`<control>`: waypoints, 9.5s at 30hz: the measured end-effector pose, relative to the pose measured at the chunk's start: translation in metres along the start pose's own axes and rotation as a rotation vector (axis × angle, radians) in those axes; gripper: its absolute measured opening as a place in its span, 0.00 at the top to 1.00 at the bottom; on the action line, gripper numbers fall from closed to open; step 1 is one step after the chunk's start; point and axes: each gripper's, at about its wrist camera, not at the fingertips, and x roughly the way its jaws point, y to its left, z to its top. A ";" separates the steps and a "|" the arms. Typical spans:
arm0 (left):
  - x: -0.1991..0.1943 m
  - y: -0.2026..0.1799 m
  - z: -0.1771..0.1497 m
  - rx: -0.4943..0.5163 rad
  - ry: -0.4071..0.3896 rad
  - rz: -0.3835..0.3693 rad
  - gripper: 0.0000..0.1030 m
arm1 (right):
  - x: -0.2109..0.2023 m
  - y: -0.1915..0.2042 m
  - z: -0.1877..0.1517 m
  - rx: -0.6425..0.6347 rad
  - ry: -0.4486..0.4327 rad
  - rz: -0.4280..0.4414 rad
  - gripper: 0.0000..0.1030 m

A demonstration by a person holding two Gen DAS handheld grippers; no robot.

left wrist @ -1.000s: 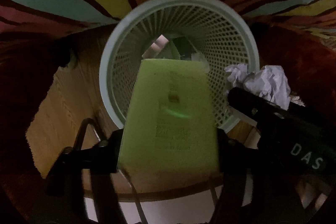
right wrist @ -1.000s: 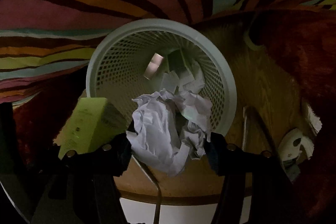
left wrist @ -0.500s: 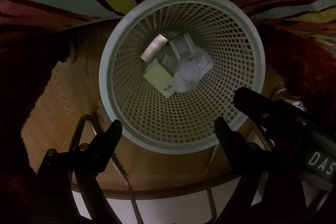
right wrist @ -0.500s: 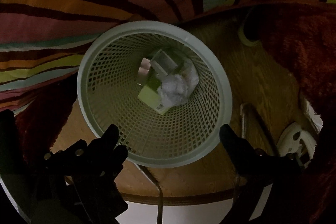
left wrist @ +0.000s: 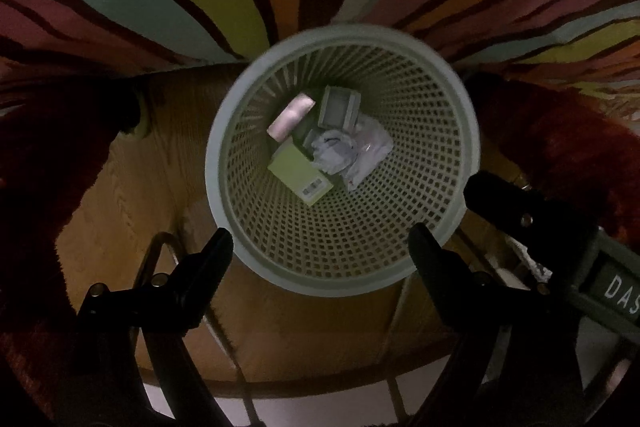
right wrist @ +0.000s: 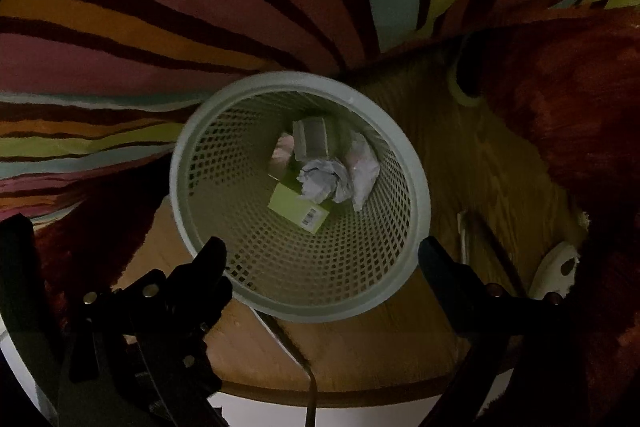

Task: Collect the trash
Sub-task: 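Raise both grippers back toward the items on the bed, then reach both grippers toward the crumpled paper and green tissue pack, then grasp crumpled white paper with left gripper while right grasps green tissue pack, then carry the crumpled paper and tissue pack down over the wastebasket, then open both grippers to drop the paper and tissue pack into the wastebasket, then raise both grippers back toward the last items on the bed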

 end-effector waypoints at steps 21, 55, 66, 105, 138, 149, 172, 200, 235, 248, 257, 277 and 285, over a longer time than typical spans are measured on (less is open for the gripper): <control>-0.152 0.002 -0.038 0.064 -0.530 -0.058 0.16 | -0.131 0.022 -0.043 -0.192 -0.555 0.072 0.10; -0.276 0.006 0.055 0.105 -0.918 -0.022 0.16 | -0.215 0.054 0.026 -0.345 -0.908 0.098 0.08; -0.297 -0.006 0.111 0.129 -0.929 -0.061 0.16 | -0.212 0.069 0.060 -0.379 -0.852 0.123 0.08; -0.333 -0.033 0.307 0.182 -0.753 -0.226 0.16 | -0.210 0.164 0.197 -0.651 -0.785 0.097 0.08; -0.310 -0.055 0.281 0.195 -0.765 -0.120 0.43 | -0.221 0.100 0.168 -0.414 -0.748 0.178 0.31; -0.298 -0.031 0.190 0.177 -0.813 -0.128 0.43 | -0.225 0.087 0.131 -0.396 -0.771 0.187 0.31; -0.249 -0.021 0.007 0.193 -0.805 -0.101 0.43 | -0.227 0.071 0.008 -0.426 -0.785 0.232 0.31; -0.102 -0.022 -0.036 0.184 -0.377 0.010 0.43 | -0.102 0.016 -0.035 -0.200 -0.329 0.152 0.31; 0.000 -0.019 -0.003 0.083 0.040 -0.006 0.20 | -0.006 0.011 -0.018 -0.073 0.060 -0.044 0.14; -0.009 -0.016 -0.006 0.085 0.010 -0.015 0.20 | -0.011 0.002 -0.020 -0.056 0.034 -0.021 0.14; -0.035 -0.013 -0.016 0.076 -0.076 -0.027 0.20 | -0.034 -0.001 -0.026 -0.053 -0.018 0.059 0.14; -0.171 -0.009 -0.045 0.107 -0.601 0.033 0.20 | -0.145 0.022 -0.062 -0.232 -0.399 0.259 0.14; -0.219 -0.005 -0.032 0.078 -0.701 0.029 0.20 | -0.173 0.032 -0.053 -0.285 -0.586 0.315 0.07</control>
